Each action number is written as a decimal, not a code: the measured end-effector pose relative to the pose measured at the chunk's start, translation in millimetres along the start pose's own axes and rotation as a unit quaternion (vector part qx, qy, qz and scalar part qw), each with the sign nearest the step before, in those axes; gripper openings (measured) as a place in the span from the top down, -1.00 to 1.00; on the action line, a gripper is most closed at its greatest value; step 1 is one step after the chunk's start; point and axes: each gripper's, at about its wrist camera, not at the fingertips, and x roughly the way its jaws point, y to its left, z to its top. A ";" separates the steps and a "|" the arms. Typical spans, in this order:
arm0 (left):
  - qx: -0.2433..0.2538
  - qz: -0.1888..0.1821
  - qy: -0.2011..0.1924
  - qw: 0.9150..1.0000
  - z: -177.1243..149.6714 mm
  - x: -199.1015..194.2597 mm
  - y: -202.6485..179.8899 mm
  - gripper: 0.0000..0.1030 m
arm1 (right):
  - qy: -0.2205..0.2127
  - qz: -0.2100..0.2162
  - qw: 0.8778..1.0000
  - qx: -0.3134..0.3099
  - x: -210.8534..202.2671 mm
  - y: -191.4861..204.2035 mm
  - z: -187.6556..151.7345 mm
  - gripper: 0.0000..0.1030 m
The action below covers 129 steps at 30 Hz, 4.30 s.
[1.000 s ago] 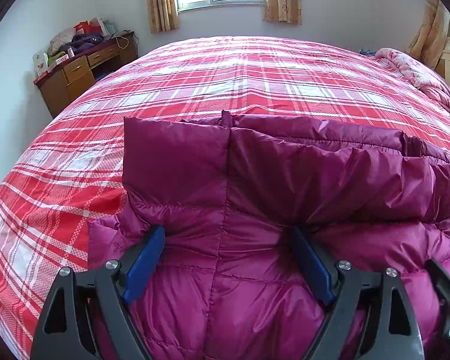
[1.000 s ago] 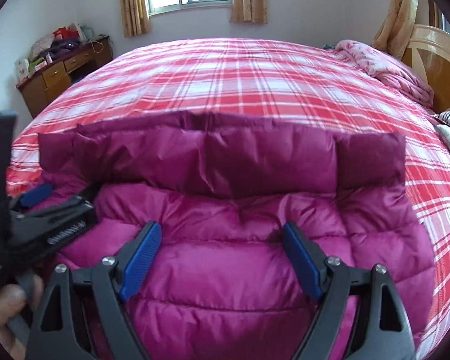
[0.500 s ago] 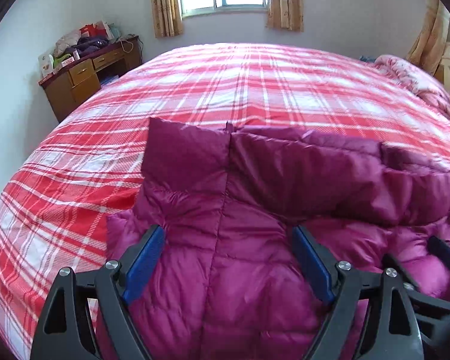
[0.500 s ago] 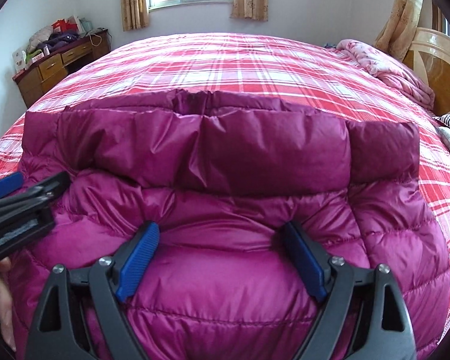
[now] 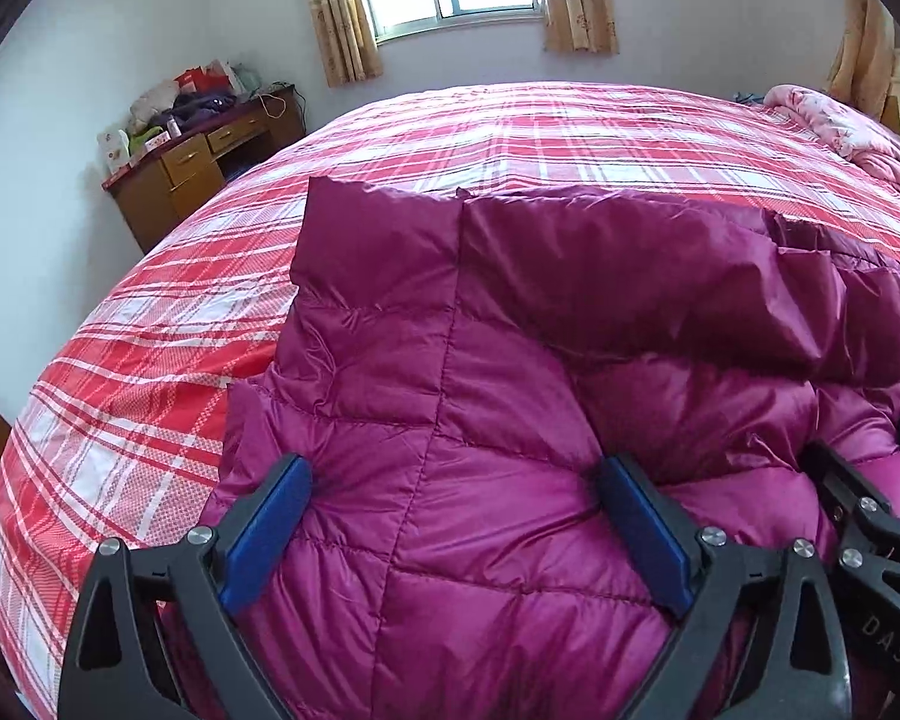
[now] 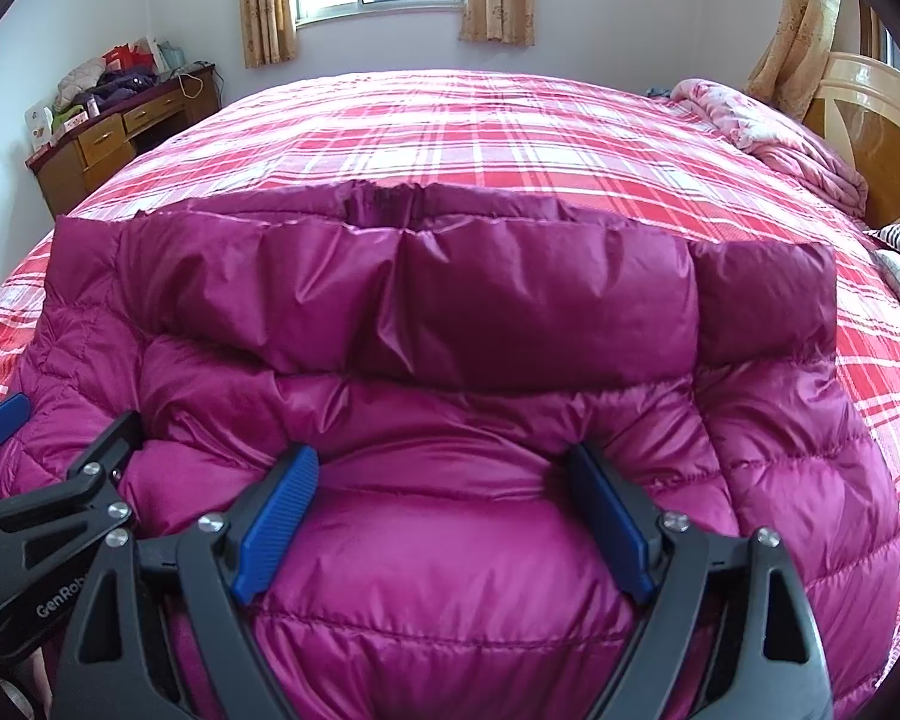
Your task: Fold large clothes
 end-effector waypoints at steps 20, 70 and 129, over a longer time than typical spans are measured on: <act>-0.002 -0.005 -0.002 1.000 -2.2 1.6 2.0 -0.91 | -0.057 -0.027 0.997 -0.035 -48.5 8.2 -48.8 -0.87; 0.016 -0.266 -0.144 0.953 -24.1 -168.1 53.7 0.77 | -0.034 0.054 0.998 0.022 -73.1 -43.4 -78.7 -0.86; 0.031 -0.337 -0.112 0.934 22.1 -108.3 -12.0 -0.80 | -0.018 0.218 0.950 0.224 -85.0 -174.6 -76.5 0.10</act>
